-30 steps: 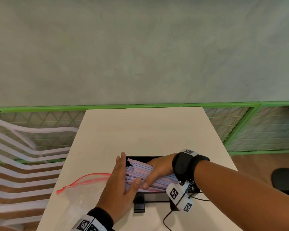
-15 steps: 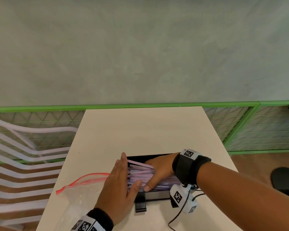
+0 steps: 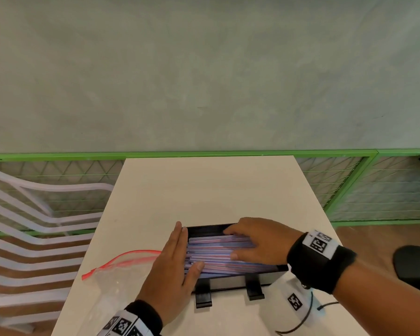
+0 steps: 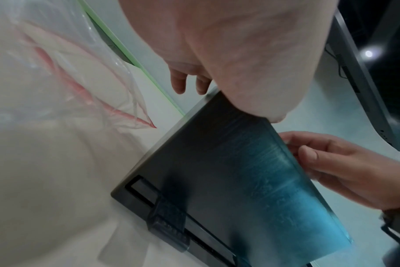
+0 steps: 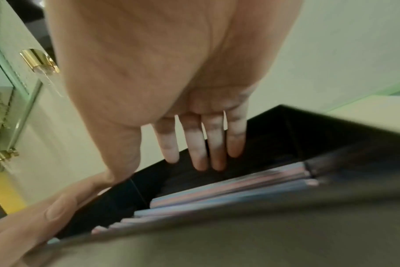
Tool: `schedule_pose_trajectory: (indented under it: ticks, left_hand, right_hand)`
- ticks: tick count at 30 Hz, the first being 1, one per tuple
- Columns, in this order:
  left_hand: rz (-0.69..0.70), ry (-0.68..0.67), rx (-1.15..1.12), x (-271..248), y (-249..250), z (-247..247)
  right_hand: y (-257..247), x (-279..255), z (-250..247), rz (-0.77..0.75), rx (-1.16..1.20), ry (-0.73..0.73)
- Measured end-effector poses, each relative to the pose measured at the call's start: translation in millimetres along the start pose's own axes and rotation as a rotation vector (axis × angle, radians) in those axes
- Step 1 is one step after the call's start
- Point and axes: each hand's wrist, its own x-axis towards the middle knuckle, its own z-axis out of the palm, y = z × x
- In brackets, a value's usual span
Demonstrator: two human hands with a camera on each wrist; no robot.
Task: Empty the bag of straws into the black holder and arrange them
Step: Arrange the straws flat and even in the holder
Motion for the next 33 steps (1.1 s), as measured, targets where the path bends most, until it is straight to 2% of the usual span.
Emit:
schedule_pose_trajectory:
  ticks: [5,7,9,11,12,13,16,18,20,25,29,33]
  left_hand:
    - [-0.011,-0.03,0.095,1,2,-1]
    - [-0.006,-0.021,0.169,2,5,-4]
    - [0.055,0.071,0.25,4,14,-12]
    - [0.2,0.157,0.292,13,29,-18]
    - [0.263,0.125,0.315,18,39,-19]
    - [0.283,0.027,0.333,25,48,-20]
    - [0.098,-0.386,0.459,48,64,-20]
    - [0.031,-0.5,0.546,60,65,-20]
    - [0.043,-0.513,0.562,67,63,-22]
    - [0.061,-0.425,0.609,67,60,-27]
    - [0.078,-0.476,0.676,64,68,-22]
    - [0.094,-0.43,0.591,68,69,-37]
  right_hand:
    - [16,-23,27,-0.005,-0.077,0.062]
    - [13,-24,30,0.011,-0.038,0.117]
    - [9,-24,29,0.029,-0.016,0.154]
    - [6,-20,27,0.057,-0.04,0.087]
    - [4,-18,25,0.079,-0.038,0.043]
    - [3,-14,23,0.098,-0.039,0.008]
    - [0,0,23,0.109,-0.121,-0.044]
    - [-1,7,28,0.098,-0.14,-0.033]
    - [-1,8,31,0.099,-0.107,0.015]
    - [5,-4,33,0.078,-0.135,0.144]
    - [9,-3,39,0.14,-0.177,0.102]
    - [8,-3,39,0.112,-0.097,0.139]
